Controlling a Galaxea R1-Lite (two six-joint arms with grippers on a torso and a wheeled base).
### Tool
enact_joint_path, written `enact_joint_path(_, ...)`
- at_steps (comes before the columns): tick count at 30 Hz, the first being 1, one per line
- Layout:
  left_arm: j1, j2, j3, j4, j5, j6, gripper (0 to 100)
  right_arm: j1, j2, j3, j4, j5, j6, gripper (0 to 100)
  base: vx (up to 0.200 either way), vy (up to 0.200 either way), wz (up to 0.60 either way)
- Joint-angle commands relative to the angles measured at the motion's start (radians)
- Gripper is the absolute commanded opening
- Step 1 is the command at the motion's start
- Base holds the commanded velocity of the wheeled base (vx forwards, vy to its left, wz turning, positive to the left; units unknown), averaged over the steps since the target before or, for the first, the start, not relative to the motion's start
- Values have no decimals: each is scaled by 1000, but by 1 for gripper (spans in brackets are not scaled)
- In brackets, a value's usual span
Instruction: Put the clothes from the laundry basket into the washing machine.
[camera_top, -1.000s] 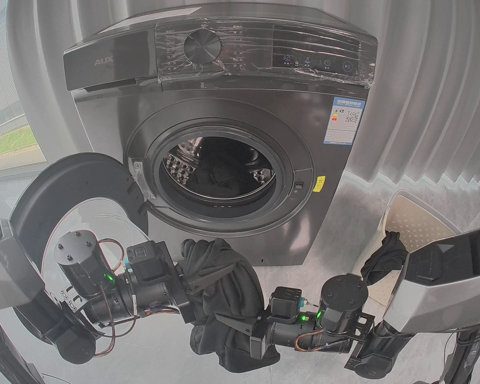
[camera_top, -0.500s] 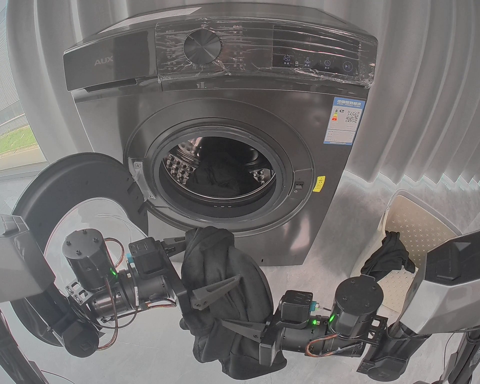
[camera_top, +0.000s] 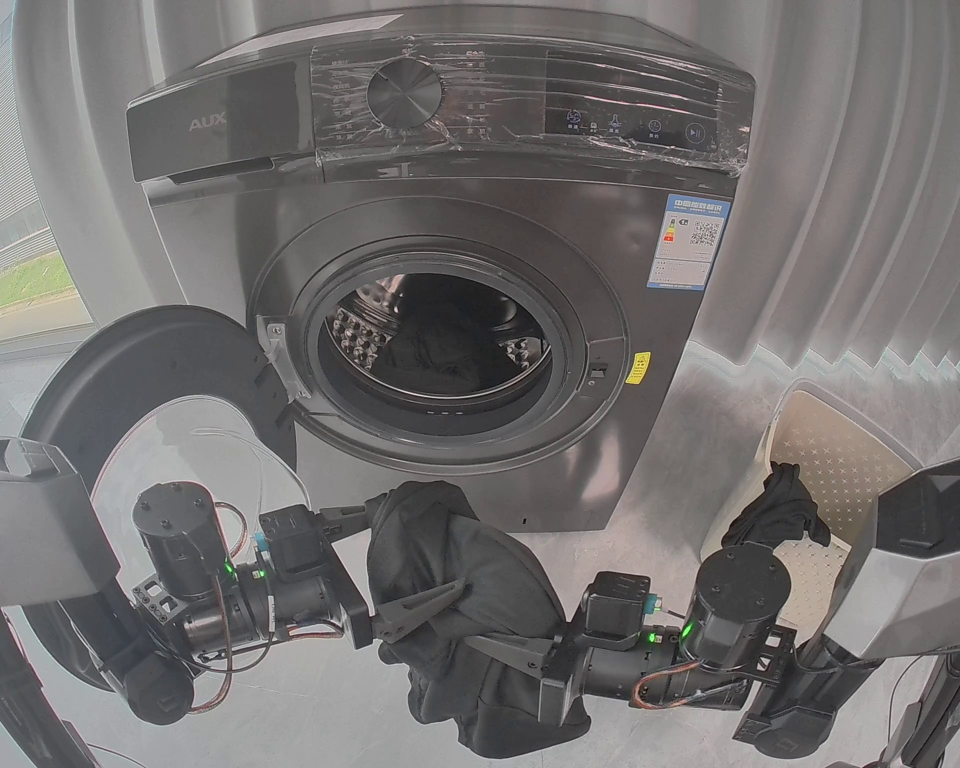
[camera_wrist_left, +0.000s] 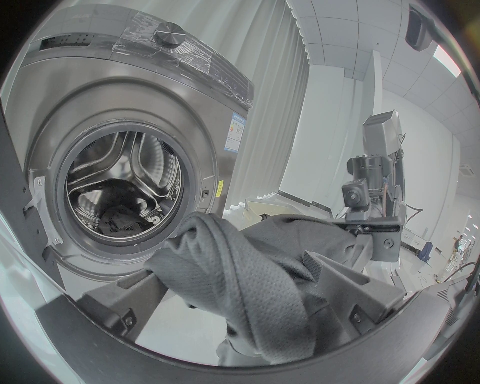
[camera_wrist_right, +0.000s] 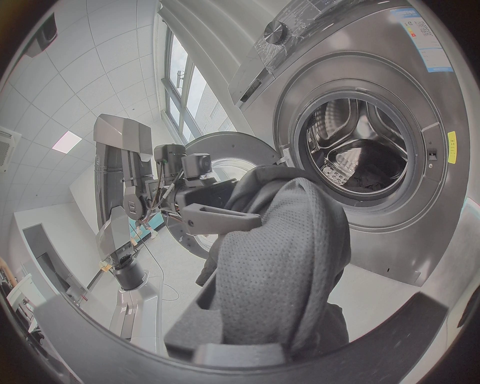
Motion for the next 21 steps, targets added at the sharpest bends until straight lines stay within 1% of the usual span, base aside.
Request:
enact_joint_path(1,3,13,6,1,10,4,100,-1,-26,11,-2,1,0,0,0,0,0)
enact_joint_path(5,5,-10,-19,-2,6,-1,100,-13,-26,13,-2,1,1,0,0,0,0)
enact_joint_path(9,5,-96,-44,-1,-2,-27,100,-53,-21,33,-2,2,1,0,0,0,0)
enact_joint_path(11,5,-108,-42,-1,-2,-32,100,-61,-20,33,-2,2,0,0,0,0,0)
enact_joint_path(12,3,-132,-39,-1,-2,-36,100,-77,-18,36,-2,4,0,0,0,0,0)
enact_joint_path(15,10,-140,-50,-1,-2,-36,100,-85,-18,40,-2,5,-2,0,0,0,0)
enact_joint_path(18,54,-143,-67,-1,-4,-33,100,-85,-17,51,-2,4,0,0,0,0,0)
enact_joint_path(21,74,-146,-73,-1,-8,-35,100,-85,-11,57,-2,4,1,0,0,0,0)
